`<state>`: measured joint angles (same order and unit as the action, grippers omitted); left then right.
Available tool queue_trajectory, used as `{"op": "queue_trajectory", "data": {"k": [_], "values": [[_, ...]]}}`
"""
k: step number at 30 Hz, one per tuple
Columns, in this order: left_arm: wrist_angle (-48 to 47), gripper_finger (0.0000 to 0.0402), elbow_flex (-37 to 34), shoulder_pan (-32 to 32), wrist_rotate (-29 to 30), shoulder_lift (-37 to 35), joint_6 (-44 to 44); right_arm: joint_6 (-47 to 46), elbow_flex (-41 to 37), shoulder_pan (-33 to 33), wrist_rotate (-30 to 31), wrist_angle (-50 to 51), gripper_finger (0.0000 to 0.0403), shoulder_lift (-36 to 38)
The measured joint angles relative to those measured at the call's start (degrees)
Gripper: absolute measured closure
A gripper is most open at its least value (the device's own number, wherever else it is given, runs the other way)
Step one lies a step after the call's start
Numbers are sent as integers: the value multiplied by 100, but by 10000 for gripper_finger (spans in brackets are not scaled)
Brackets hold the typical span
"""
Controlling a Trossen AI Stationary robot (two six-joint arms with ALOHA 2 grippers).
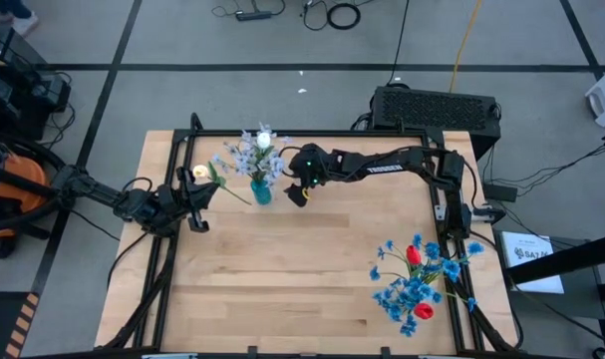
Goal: Sort flowers into vase by color
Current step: Put the orange tulip into the blue transparent vase
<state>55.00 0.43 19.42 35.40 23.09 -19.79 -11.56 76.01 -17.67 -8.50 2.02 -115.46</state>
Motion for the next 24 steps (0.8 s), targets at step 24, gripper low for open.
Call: {"op": "queue_trajectory", "data": {"k": [24], "values": [[-1484,402,530,0,555,-2,299,-149,-2,-36,-156,282,23,-4]]}}
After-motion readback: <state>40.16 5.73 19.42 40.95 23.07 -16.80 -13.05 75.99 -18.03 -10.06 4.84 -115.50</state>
